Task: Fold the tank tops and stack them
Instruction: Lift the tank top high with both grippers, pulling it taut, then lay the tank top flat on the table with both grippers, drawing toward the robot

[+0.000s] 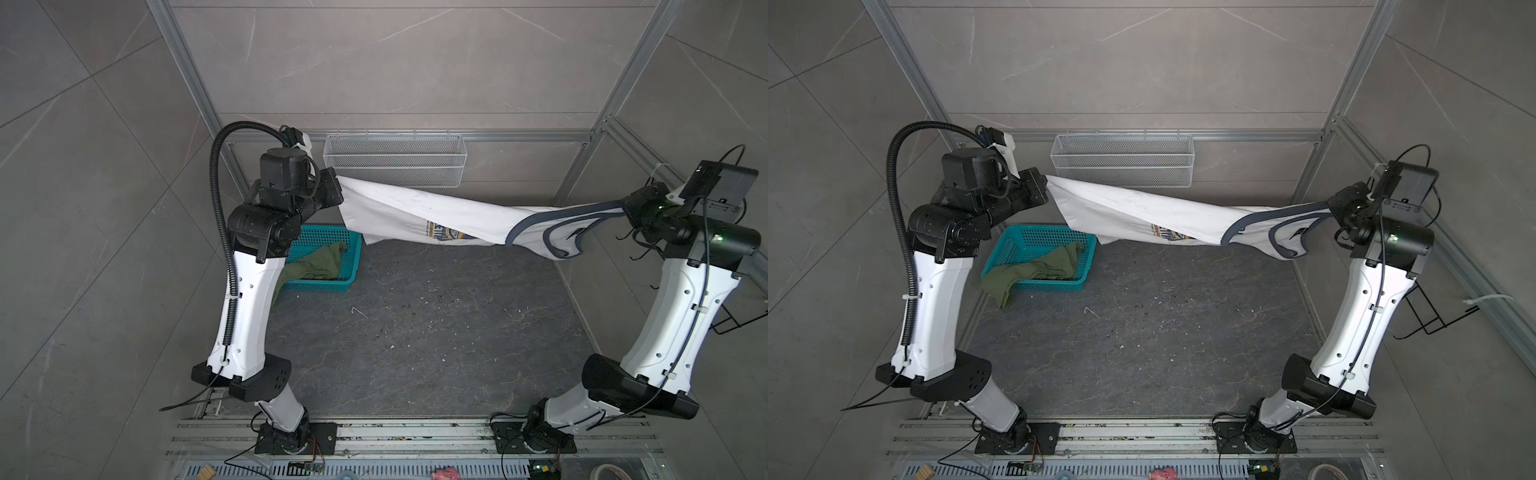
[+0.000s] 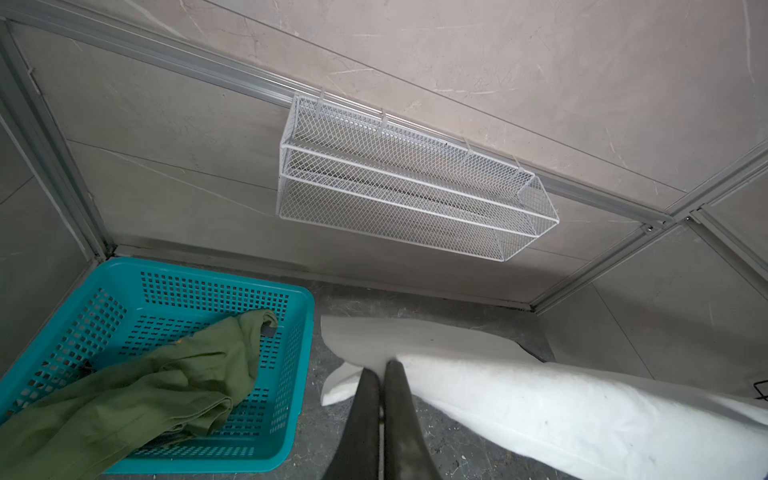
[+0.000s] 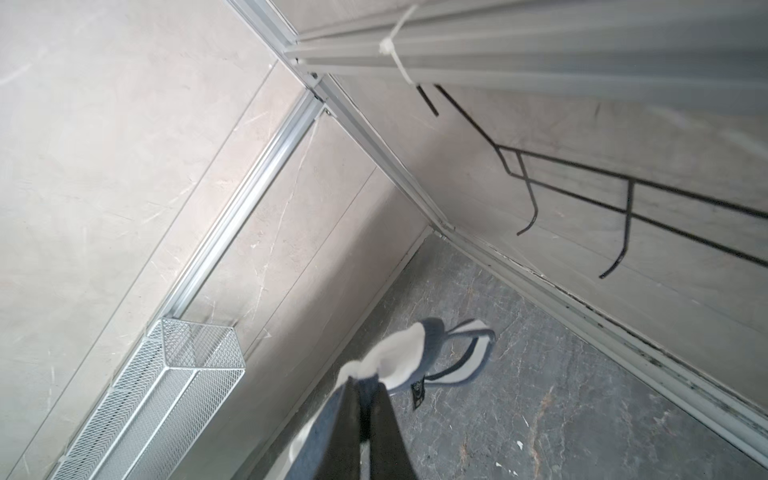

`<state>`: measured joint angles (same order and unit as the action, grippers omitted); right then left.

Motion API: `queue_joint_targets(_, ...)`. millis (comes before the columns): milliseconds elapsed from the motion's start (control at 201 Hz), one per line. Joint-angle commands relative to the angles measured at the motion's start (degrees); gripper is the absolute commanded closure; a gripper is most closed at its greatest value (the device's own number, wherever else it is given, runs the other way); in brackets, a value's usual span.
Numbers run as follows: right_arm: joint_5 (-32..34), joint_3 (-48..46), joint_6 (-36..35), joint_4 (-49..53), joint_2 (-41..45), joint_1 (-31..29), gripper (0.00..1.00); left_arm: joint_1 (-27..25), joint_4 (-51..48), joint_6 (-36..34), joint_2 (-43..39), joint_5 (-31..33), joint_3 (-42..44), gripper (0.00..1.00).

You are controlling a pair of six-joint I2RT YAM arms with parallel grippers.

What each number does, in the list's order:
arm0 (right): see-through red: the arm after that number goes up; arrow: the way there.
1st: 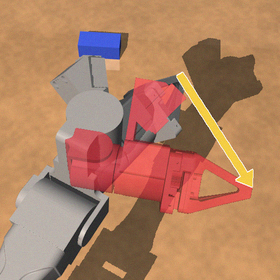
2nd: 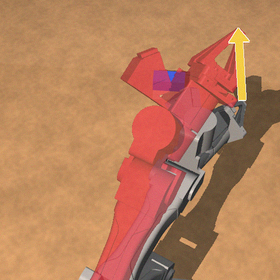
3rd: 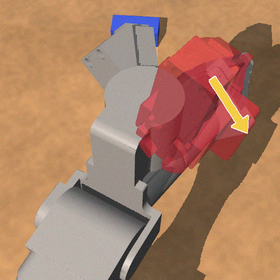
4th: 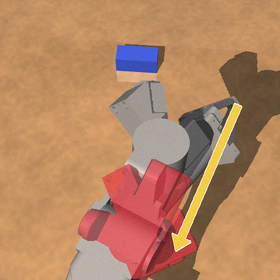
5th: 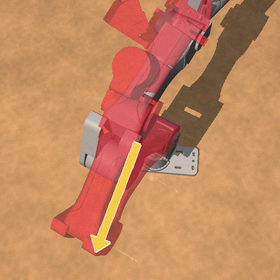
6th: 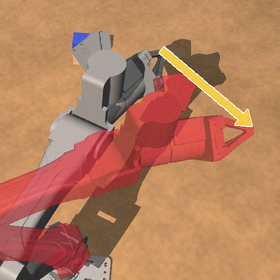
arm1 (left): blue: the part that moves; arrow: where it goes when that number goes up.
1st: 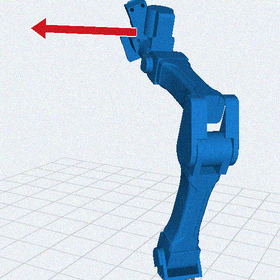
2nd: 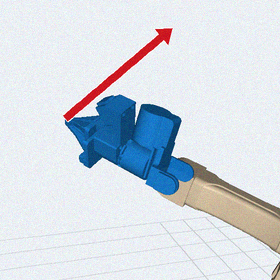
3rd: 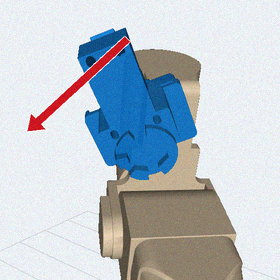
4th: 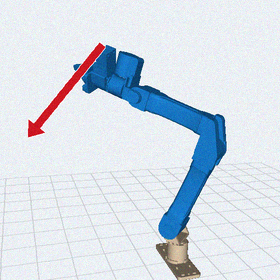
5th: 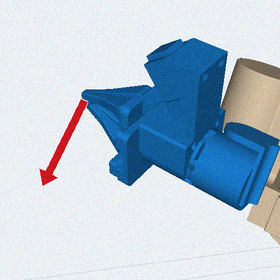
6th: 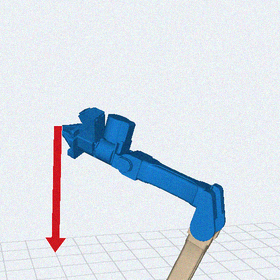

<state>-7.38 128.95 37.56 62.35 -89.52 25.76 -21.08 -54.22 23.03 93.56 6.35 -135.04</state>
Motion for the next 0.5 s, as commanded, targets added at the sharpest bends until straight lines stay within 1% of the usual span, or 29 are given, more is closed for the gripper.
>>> queue_joint_targets(0, -0.5, -9.0, 0.2, -4.3, 4.7, 0.8, 1.0, 0.3, 2.9, -2.3, -0.5, -4.6, 4.9, 1.0)
queue_joint_targets(55, 0.5, -9.7, 0.0, -4.0, 5.9, 1.4, 1.0, 0.4, -1.6, -2.9, 0.6, -0.3, 3.5, 1.0)
queue_joint_targets(100, 0.9, -9.6, -0.1, -3.7, 6.4, 1.9, 1.0, 1.4, -3.2, -1.0, -0.3, 2.5, 4.9, 1.0)
queue_joint_targets(124, 0.8, -9.6, -0.2, -4.0, 6.8, 2.0, 1.0, 2.3, -1.8, 0.5, -1.6, 0.8, 7.6, 1.0)
queue_joint_targets(174, -0.7, -9.4, -0.4, -4.6, 6.5, 2.2, 1.0, 4.0, 4.1, 1.9, -3.8, -7.9, 13.4, 1.0)
queue_joint_targets(194, -1.7, -8.5, -0.5, -4.1, 5.6, 2.1, 1.0, 4.3, 5.3, 1.8, -3.7, -10.4, 14.1, 1.0)
queue_joint_targets(209, -2.1, -7.4, -0.6, -3.2, 5.1, 2.2, 1.0, 4.3, 4.9, 1.4, -3.2, -11.1, 13.4, 1.0)
queue_joint_targets(224, -2.2, -6.8, -0.6, -2.4, 4.6, 2.2, 1.0, 4.3, 3.3, 1.0, -2.5, -11.0, 11.9, 1.0)
queue_joint_targets(269, -1.9, -3.0, -1.5, 1.3, 3.0, 2.2, 1.0, 4.3, -3.2, 0.6, -0.4, -7.1, 5.5, 1.0)
queue_joint_targets(299, -1.2, -2.2, -1.8, 2.3, 3.0, 2.2, 1.0, 4.3, -5.3, 0.7, -0.7, -4.9, 3.7, 1.0)
queue_joint_targets(319, -0.7, -2.2, -1.9, 2.4, 3.4, 2.2, 1.0, 4.3, -4.6, 1.2, -2.0, -4.5, 5.1, 1.0)
queue_joint_targets(344, -0.4, -3.0, -1.9, 1.7, 4.6, 2.3, 1.0, 4.3, -0.4, 2.1, -4.6, -5.7, 8.8, 1.0)
queue_joint_targets(388, -0.7, -4.9, -2.0, -0.3, 6.6, 2.3, 1.0, 4.3, 9.0, 3.1, -8.5, -10.8, 16.9, 1.0)
queue_joint_targets(408, -0.8, -5.6, -1.9, -1.0, 7.4, 2.3, 1.0, 4.3, 10.5, 3.2, -9.0, -12.6, 18.5, 1.0)
queue_joint_targets(438, -0.8, -6.2, -1.9, -1.4, 8.4, 2.3, 1.0, 4.3, 8.9, 2.9, -8.3, -12.5, 17.8, 1.0)
queue_joint_targets(493, -0.4, -5.8, -2.0, -0.5, 8.9, 2.3, 1.0, 4.3, 2.2, 2.5, -5.2, -8.4, 13.3, 1.0)
